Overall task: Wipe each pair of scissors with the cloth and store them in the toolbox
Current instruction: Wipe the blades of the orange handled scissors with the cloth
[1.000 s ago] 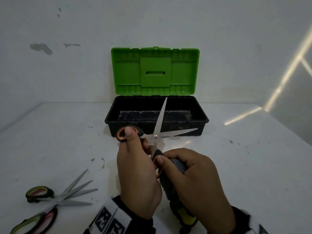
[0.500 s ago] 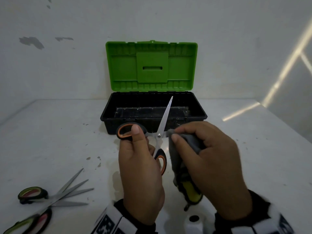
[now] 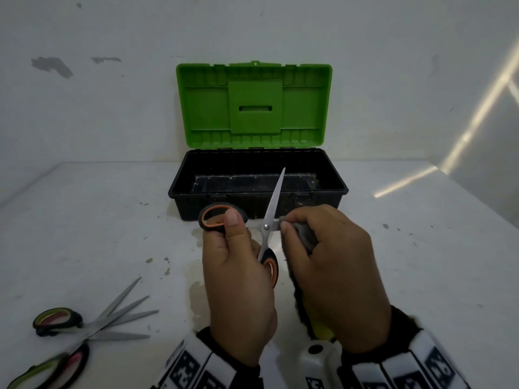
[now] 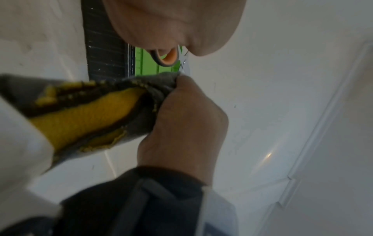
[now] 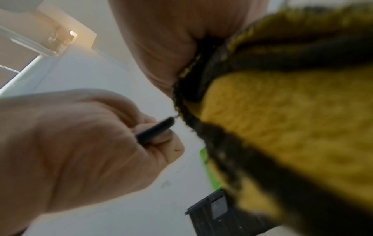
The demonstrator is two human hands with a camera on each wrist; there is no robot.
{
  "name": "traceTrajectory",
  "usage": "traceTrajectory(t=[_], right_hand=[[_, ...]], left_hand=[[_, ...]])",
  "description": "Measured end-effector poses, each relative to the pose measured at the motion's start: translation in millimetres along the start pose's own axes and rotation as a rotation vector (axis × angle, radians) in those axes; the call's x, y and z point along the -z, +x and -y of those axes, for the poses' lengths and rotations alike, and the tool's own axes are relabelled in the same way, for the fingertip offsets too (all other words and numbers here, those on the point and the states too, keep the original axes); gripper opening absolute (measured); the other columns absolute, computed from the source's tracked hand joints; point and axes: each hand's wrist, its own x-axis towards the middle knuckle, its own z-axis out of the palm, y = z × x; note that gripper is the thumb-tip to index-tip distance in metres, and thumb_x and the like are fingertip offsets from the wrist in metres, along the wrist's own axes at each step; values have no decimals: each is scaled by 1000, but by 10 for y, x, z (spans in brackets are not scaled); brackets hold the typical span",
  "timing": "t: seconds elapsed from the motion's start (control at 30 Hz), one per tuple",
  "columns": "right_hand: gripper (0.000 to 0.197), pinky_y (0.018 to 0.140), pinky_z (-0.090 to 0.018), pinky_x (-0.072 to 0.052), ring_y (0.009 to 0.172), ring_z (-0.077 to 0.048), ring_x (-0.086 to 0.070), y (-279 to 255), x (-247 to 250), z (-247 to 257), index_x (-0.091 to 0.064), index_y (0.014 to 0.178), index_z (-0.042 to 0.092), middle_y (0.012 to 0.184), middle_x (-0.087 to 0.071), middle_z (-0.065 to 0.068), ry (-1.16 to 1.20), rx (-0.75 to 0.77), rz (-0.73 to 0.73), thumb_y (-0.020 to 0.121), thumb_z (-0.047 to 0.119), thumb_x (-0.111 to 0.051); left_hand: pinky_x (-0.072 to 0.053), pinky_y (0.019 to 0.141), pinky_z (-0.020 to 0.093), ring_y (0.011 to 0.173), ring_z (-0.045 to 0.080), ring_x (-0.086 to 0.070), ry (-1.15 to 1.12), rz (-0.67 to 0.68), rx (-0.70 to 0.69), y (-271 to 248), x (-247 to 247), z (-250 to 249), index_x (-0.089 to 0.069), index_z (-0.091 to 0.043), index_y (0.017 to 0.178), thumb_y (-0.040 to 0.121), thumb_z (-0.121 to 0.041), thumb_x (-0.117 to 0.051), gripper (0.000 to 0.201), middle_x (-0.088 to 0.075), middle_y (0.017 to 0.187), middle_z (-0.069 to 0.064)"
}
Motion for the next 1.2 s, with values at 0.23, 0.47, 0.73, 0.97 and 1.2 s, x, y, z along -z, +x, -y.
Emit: traceTrajectory(t=[0.23, 0.47, 0.73, 0.97, 1.2], right_hand=[[11, 74, -5, -43, 72, -1, -56, -27, -16, 48, -69, 90, 16, 82, -67, 6, 17, 14, -23, 90, 23, -61], [4, 76, -5, -41, 71, 2, -52, -37, 8, -4, -69, 88, 14, 79, -66, 4, 10, -11, -76, 89, 17, -66], [3, 71, -5, -41, 69, -1, -54, -33, 56, -54, -68, 86, 15, 78, -64, 4, 0, -61, -89, 87, 13, -69], [3, 69, -5, -42, 68, -3, -55, -22, 133, -101, -68, 85, 16, 76, -65, 5, -15, -89, -101, 89, 15, -67], [3, 71, -2, -40, 69, 0, -53, -21, 161, -80, -68, 86, 15, 77, -64, 6, 3, -76, -94, 89, 14, -67]], left_hand=[[-41, 59, 29, 48, -7, -49, -31, 10, 32, 8, -16, -19, -60, -41, 68, 82, -60, -43, 29, -50, 54, -17], [-46, 63, 30, 52, -9, -52, -31, -6, 56, 26, -23, -53, -63, -49, 66, 93, -53, -42, 34, -52, 55, -22], [-52, 73, 34, 75, 12, -52, -85, 4, 119, 25, -25, -64, -64, -37, 80, 94, -53, -45, 29, -50, 75, -7], [-45, 65, 26, 69, 6, -51, -113, 7, 121, 9, -19, -149, -63, -33, 94, 96, -52, -44, 27, -51, 73, -11], [-27, 106, 58, 133, 46, -36, -193, -23, 164, -31, -27, -249, -61, -30, 102, 98, -50, -43, 27, -55, 80, 2]])
